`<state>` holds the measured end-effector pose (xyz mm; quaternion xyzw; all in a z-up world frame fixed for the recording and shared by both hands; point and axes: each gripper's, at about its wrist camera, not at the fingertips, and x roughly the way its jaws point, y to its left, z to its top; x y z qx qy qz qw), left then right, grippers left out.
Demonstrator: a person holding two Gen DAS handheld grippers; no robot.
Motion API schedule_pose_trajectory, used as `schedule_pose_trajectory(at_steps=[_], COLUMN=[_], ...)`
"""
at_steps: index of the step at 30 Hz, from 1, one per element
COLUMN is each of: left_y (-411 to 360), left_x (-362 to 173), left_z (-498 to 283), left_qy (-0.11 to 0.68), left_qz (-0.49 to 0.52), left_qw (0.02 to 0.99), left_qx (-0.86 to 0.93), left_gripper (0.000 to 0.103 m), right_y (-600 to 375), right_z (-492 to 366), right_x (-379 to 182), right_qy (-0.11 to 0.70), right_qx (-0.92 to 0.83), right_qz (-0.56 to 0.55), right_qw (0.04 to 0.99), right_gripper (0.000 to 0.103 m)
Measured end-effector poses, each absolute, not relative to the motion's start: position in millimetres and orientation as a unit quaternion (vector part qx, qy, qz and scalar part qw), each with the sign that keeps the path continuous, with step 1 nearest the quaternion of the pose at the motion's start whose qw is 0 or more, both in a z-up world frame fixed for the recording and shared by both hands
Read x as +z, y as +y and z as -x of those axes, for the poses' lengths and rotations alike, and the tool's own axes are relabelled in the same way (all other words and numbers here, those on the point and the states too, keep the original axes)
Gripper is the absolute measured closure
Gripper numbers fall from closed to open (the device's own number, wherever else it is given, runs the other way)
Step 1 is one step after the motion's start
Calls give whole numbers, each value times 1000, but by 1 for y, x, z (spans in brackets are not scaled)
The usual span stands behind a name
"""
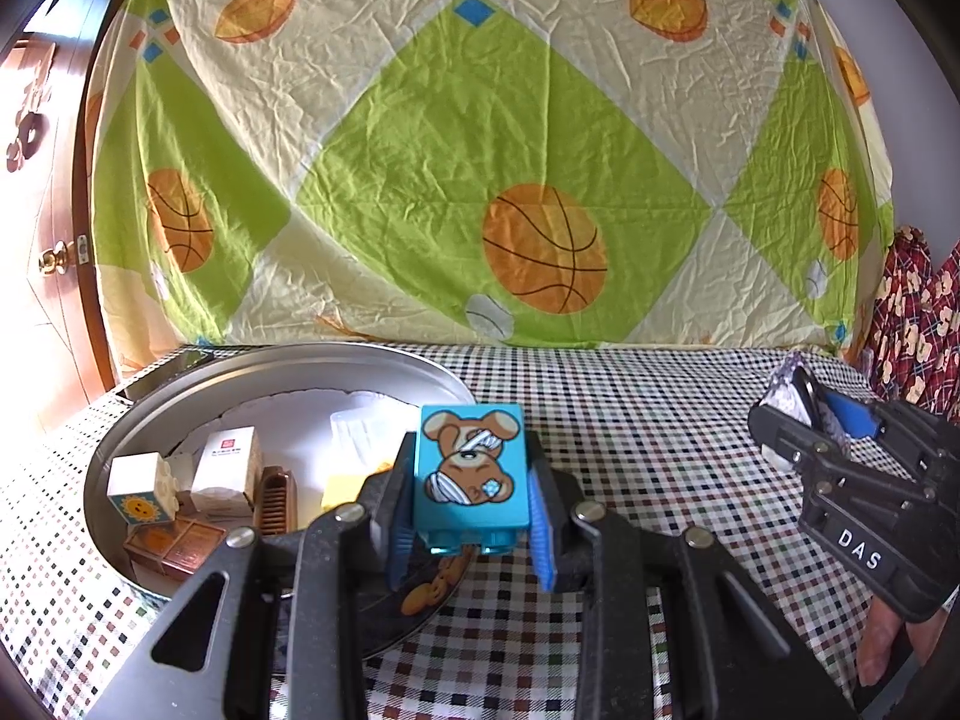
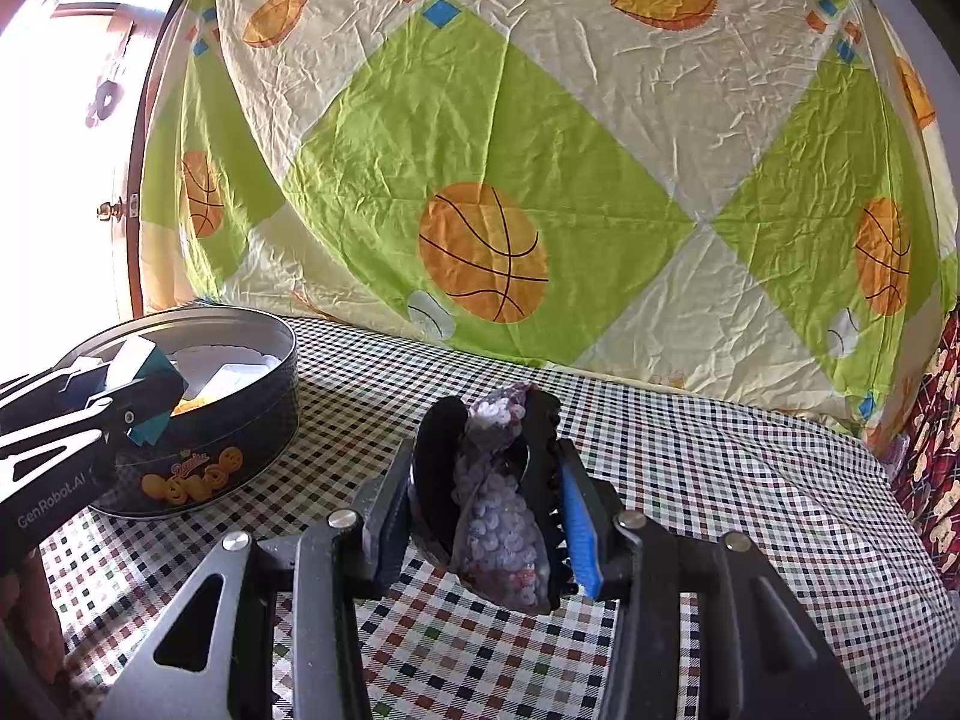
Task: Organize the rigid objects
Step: 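Carry blue bear block toward tin with left gripper while right gripper carries silver packet, then release blue bear block into tin with left gripper while right gripper drops silver packet in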
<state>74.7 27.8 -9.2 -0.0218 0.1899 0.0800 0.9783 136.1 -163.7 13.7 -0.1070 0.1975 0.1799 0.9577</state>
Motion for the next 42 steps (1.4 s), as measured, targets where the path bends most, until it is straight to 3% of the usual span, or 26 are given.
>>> schedule_pose_trajectory(at_steps=[26, 42], left_y=[62, 82], left_x=[-8, -7], left_z=[-60, -50], left_qy=[168, 168], left_qz=[45, 47], left_qw=[977, 976], left_qx=[126, 132], left_gripper=[73, 73], right_y=[-160, -110], right_z=[-137, -124], right_x=[14, 16], right_qy=[197, 189], right_qx=[155, 215], right_qz=[101, 132], right_qw=[963, 949], right_gripper=[57, 57])
